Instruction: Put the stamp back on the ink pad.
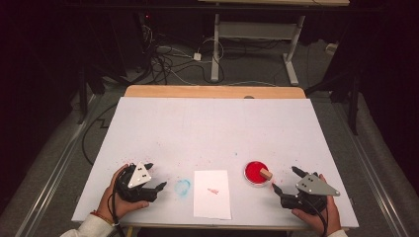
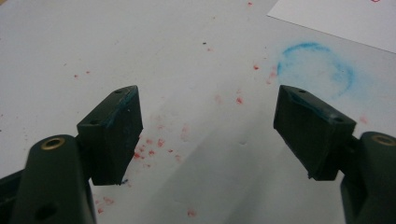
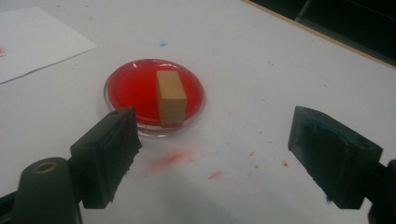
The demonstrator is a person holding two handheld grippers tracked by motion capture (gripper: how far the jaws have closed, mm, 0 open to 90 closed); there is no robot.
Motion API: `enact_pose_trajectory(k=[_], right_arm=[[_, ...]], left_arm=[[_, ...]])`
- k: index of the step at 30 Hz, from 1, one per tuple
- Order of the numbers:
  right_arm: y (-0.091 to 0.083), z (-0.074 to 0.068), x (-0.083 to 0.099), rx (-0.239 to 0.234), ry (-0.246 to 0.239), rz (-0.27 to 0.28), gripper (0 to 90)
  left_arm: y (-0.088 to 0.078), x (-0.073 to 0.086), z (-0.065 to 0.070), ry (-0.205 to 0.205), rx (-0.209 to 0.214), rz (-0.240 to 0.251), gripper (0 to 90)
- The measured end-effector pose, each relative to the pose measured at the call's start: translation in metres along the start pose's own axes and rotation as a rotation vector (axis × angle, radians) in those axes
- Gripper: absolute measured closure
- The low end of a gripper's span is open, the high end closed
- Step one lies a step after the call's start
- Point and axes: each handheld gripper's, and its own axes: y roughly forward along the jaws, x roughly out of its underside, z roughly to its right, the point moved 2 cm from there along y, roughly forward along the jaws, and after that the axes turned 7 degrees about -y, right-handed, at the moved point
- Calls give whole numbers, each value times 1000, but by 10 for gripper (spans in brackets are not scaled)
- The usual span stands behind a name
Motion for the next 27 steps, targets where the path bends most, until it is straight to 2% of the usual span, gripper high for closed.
enact_pose_trajectory(k=[4,8,10,12,14,18,20,27], right_arm=[[0,-2,1,-9,-7,-2,166],[0,-4,0,-11,-21,0,167],[-1,-5,-1,-10,-31,1,167],[-1,-6,-2,-2,-39,-1,166],[-2,-6,-3,0,-37,4,166],[-1,-5,-3,-1,-39,6,165],[-2,-4,-3,-3,-38,9,165],[-3,-5,-6,-1,-41,18,165]], left_arm=[[-1,0,0,-2,-2,4,231],[-2,0,0,18,-7,7,231],[-2,0,0,1,-2,10,231],[-2,0,0,8,-1,7,231],[-1,0,0,21,-4,7,231],[-2,0,0,5,-3,6,231],[-2,0,0,18,-8,8,231],[-1,1,1,6,0,-1,231]])
